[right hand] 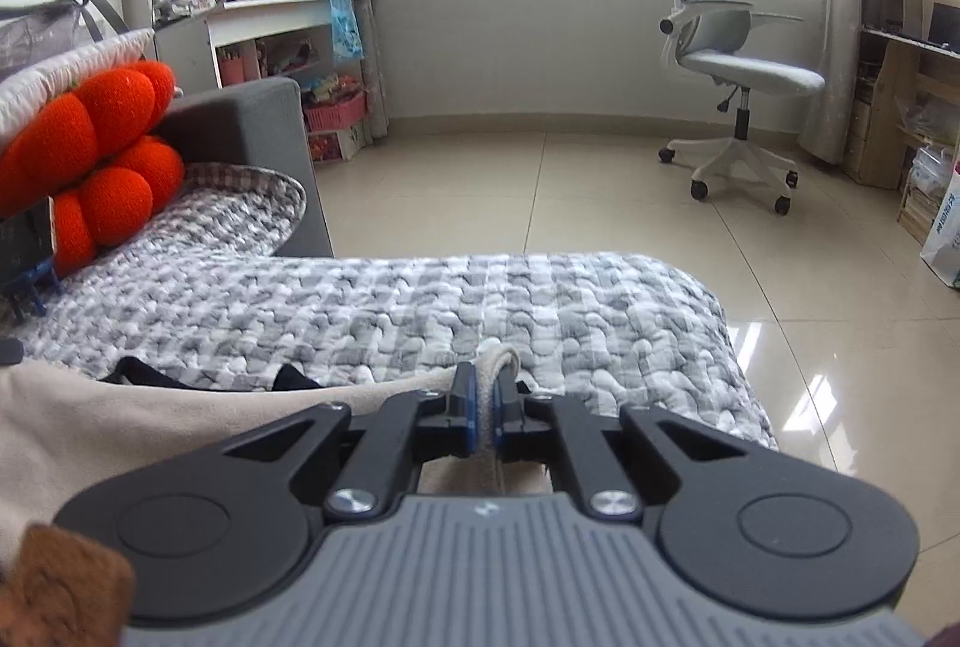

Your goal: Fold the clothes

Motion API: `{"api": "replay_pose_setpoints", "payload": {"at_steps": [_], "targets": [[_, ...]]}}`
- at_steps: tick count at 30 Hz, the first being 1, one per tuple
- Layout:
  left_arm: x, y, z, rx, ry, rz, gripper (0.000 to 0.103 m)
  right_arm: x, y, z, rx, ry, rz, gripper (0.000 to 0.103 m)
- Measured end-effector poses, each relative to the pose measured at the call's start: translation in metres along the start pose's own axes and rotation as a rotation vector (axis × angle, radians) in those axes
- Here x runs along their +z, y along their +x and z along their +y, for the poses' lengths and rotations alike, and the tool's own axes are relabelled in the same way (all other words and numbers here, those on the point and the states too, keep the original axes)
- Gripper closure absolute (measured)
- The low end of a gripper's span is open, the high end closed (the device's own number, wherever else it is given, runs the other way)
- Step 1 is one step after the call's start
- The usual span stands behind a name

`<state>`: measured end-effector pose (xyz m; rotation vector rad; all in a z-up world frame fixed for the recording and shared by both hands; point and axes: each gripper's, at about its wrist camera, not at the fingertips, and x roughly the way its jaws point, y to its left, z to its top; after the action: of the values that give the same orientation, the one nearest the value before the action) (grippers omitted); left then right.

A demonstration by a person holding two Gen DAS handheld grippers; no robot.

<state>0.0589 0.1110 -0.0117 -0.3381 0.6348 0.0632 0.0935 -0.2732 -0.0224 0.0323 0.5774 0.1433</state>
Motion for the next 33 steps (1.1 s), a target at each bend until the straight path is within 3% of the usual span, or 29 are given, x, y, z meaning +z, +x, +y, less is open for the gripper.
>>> {"api": "replay_pose_setpoints", "payload": {"at_steps": [9,11,13,18,20,26,31,33], "targets": [[0.0,0.004,0.007,0.019,-0.041,0.03,0.087,0.0,0.001,-0.001,-0.006,0.023,0.026,0.096],[0.001,0.005,0.013,0.026,-0.081,0.041,0.073,0.0,0.001,-0.002,-0.007,0.03,0.033,0.093],[0.001,0.005,0.018,0.031,-0.109,0.047,0.068,0.0,0.0,-0.001,-0.023,0.021,0.033,0.093],[0.002,0.004,0.015,0.039,-0.095,0.043,0.061,0.0,0.002,-0.003,-0.067,0.029,0.044,0.072],[0.003,0.002,0.013,0.045,-0.09,0.035,0.056,0.0,0.001,-0.004,-0.077,0.038,0.041,0.071],[0.004,-0.007,0.006,0.043,-0.055,0.003,0.053,0.004,-0.009,-0.005,-0.086,0.06,-0.017,0.071],[0.001,-0.015,-0.016,0.037,0.049,-0.041,0.05,0.01,-0.025,-0.002,-0.127,0.044,-0.133,0.071],[-0.002,-0.018,-0.027,0.022,0.097,-0.055,0.049,0.011,-0.028,-0.004,-0.099,0.072,-0.157,0.071]]}}
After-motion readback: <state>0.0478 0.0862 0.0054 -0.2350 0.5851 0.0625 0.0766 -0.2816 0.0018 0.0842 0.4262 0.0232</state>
